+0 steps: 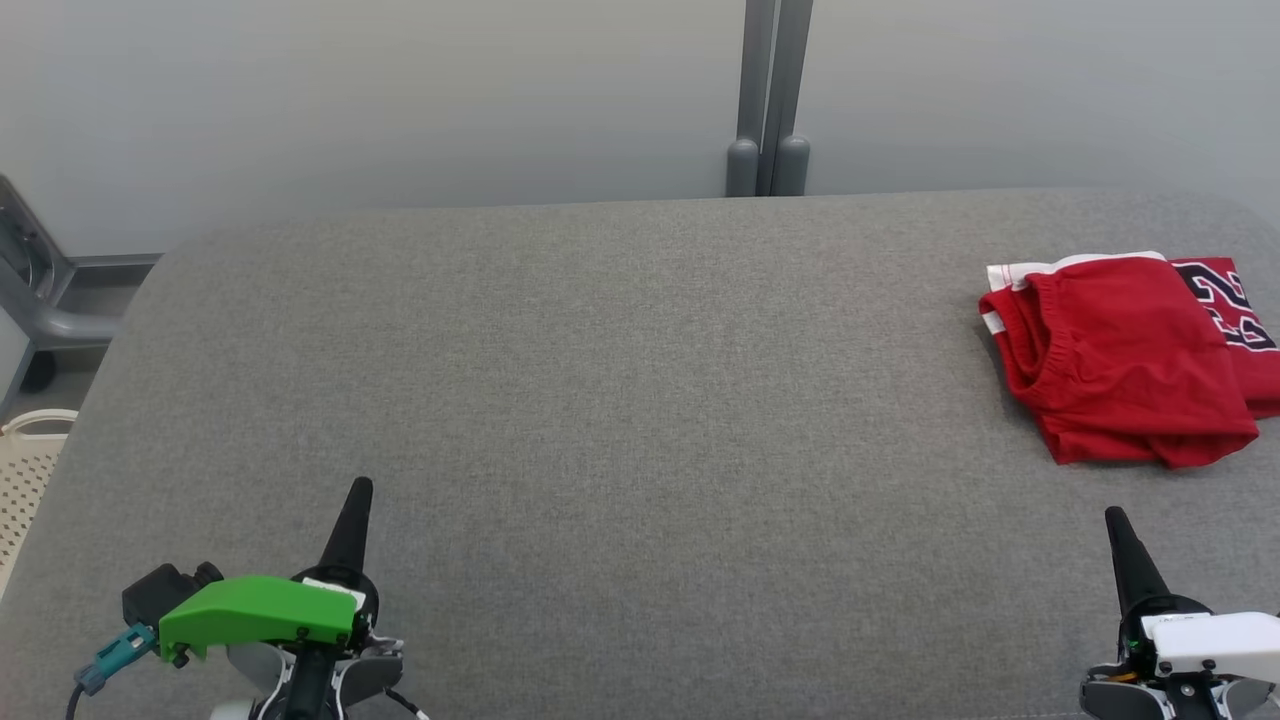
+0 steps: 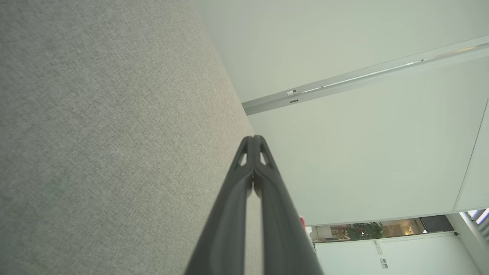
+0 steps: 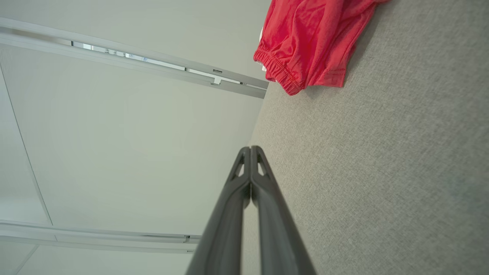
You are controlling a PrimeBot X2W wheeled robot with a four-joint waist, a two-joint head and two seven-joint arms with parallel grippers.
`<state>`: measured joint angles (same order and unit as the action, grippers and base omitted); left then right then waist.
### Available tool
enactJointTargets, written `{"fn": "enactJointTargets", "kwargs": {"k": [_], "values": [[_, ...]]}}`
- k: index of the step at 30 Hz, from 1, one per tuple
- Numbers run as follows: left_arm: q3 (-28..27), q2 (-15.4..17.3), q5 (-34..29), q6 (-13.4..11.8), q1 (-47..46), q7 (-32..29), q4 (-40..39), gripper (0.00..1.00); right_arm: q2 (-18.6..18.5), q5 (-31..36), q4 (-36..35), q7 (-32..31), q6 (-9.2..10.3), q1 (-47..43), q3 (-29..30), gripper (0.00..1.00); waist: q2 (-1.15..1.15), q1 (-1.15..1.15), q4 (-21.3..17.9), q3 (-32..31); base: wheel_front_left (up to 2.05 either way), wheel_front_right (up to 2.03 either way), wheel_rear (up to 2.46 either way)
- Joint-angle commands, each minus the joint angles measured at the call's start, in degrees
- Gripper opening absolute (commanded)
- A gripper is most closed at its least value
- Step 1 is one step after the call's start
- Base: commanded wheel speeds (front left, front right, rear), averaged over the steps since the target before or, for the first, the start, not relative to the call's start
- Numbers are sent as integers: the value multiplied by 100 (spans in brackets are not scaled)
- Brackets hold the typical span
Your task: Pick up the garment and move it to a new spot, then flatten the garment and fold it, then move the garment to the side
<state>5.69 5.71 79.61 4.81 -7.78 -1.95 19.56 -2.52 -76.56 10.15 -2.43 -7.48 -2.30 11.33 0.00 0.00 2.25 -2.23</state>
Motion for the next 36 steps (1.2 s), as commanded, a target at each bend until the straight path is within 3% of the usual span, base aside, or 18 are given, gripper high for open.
{"fn": "enactJointTargets", "kwargs": {"k": [1, 36], "values": [[-47, -25, 133, 48, -163, -34, 3, 0, -35, -127, -79, -31, -3, 74, 32, 0, 0, 0, -10, 11, 0, 0, 0], [-282, -260, 1301, 264, -570, -383, 141, 0, -49, -1533, -324, -315, -2, 117, 268, 0, 0, 0, -201, 225, 0, 0, 0]]}}
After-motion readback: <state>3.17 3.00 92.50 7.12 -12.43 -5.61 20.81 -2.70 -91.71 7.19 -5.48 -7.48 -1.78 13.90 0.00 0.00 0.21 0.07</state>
